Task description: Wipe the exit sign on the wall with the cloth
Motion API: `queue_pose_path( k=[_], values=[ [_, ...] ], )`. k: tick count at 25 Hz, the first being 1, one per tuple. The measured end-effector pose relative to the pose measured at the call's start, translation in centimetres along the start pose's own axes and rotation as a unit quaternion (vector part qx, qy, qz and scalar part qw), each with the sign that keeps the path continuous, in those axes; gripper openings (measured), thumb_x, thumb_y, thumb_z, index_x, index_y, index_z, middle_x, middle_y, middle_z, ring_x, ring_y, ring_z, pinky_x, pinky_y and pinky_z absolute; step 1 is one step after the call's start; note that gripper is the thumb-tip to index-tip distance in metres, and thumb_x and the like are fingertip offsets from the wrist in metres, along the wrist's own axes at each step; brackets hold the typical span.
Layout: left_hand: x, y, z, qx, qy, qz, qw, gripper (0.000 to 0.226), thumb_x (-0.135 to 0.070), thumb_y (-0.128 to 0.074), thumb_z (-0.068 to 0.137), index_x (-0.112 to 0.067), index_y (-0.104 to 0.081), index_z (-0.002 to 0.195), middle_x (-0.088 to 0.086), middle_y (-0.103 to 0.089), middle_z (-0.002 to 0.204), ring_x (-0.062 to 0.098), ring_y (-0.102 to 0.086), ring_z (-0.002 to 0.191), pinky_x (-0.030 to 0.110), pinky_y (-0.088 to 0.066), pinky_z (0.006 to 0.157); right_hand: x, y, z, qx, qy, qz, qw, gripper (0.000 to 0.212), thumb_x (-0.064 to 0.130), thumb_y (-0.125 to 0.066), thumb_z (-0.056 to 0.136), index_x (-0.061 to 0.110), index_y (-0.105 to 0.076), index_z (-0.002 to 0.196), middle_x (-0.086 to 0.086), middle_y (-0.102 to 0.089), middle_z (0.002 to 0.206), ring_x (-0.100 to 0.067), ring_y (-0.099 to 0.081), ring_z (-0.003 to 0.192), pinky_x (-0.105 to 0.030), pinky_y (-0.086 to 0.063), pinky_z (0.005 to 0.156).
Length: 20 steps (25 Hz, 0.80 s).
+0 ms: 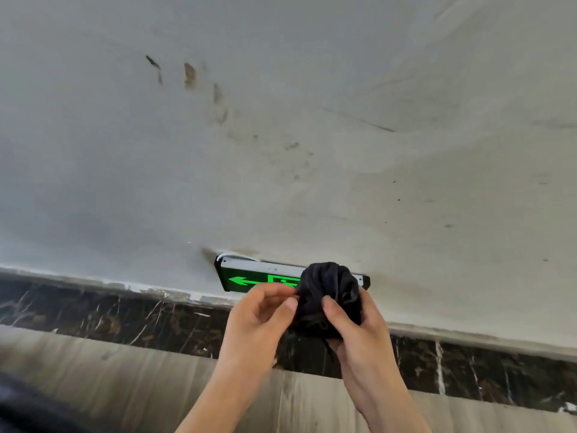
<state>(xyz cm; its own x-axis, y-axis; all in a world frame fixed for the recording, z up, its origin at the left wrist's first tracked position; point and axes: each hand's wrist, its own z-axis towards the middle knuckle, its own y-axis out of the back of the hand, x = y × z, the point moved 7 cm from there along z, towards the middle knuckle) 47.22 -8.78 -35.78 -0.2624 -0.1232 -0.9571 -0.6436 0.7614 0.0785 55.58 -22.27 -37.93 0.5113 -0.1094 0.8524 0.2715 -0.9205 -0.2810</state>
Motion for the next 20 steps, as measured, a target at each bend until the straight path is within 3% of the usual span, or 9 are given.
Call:
queue_pose_path(
  k=[4,6,9,11,15,18,20],
  values=[
    [1.1,1.8,4.4,-0.053,-0.148,0.122,0.98,0.02,-0.009,-0.059,0.097,-0.027,-0.068,0.095,-0.016,-0.071,0.091,0.0,-0.065,0.088,0.025,-0.056,0.083,-3.3,1.4,3.3,-0.001,0.017,0.07,0.997,0.032,0.002,-0.062,0.084,0.016,-0.065,0.113,-0.005,-0.075,0.106,-0.02,-0.072,0.095,-0.035,-0.058,0.074],
    [-0.6,2.5,5.4,-0.097,-0.26,0.22,0.935,0.015,-0.019,-0.054,0.098,-0.03,-0.063,0.103,-0.023,-0.063,0.105,-0.005,-0.058,0.096,0.025,-0.052,0.088,-4.1,1.6,4.1,0.01,0.018,0.105,0.994,0.037,0.003,-0.064,0.079,0.015,-0.064,0.114,-0.005,-0.075,0.106,-0.02,-0.072,0.093,-0.029,-0.059,0.066],
    [-4.3,2.3,5.4,-0.161,-0.482,0.347,0.788,0.033,-0.022,-0.048,0.095,-0.011,-0.06,0.123,-0.002,-0.056,0.13,0.016,-0.047,0.126,0.035,-0.04,0.103,-5.0,1.2,4.7,0.042,0.031,0.145,0.988,0.063,0.016,-0.084,0.056,0.014,-0.064,0.116,-0.008,-0.074,0.109,-0.023,-0.073,0.092,-0.028,-0.059,0.062],
    [-6.6,1.7,5.4,-0.187,-0.578,0.397,0.688,0.038,-0.018,-0.051,0.092,-0.003,-0.06,0.126,0.014,-0.054,0.137,0.031,-0.041,0.135,0.043,-0.033,0.111,-5.4,0.8,4.9,0.053,0.045,0.149,0.986,0.087,0.024,-0.095,0.035,0.014,-0.064,0.116,-0.009,-0.074,0.108,-0.025,-0.073,0.092,-0.029,-0.059,0.062],
    [-10.6,0.4,6.1,-0.199,-0.689,0.46,0.523,0.039,-0.016,-0.054,0.092,-0.004,-0.059,0.13,0.018,-0.051,0.141,0.036,-0.041,0.135,0.049,-0.029,0.113,-5.7,0.4,4.5,0.055,0.054,0.143,0.987,0.047,-0.008,-0.065,0.075,0.012,-0.062,0.117,-0.01,-0.074,0.107,-0.023,-0.073,0.091,-0.027,-0.059,0.062],
    [-12.4,-0.6,6.3,-0.185,-0.753,0.482,0.408,0.044,-0.017,-0.057,0.091,-0.008,-0.056,0.135,0.013,-0.048,0.144,0.034,-0.041,0.135,0.053,-0.03,0.112,-5.2,0.7,3.9,0.023,0.111,0.056,0.992,0.043,-0.006,-0.066,0.08,0.023,-0.064,0.112,-0.001,-0.073,0.107,-0.017,-0.07,0.097,-0.032,-0.058,0.076],
    [-13.5,-1.2,6.8,-0.185,-0.778,0.489,0.35,0.047,-0.019,-0.054,0.094,-0.012,-0.048,0.14,0.01,-0.041,0.146,0.032,-0.04,0.136,0.052,-0.028,0.113,-3.9,0.7,3.6,-0.027,0.197,-0.098,0.975,0.048,0.003,-0.072,0.078,0.041,-0.061,0.106,0.023,-0.068,0.102,0.005,-0.063,0.096,-0.014,-0.051,0.077]
  ],
)
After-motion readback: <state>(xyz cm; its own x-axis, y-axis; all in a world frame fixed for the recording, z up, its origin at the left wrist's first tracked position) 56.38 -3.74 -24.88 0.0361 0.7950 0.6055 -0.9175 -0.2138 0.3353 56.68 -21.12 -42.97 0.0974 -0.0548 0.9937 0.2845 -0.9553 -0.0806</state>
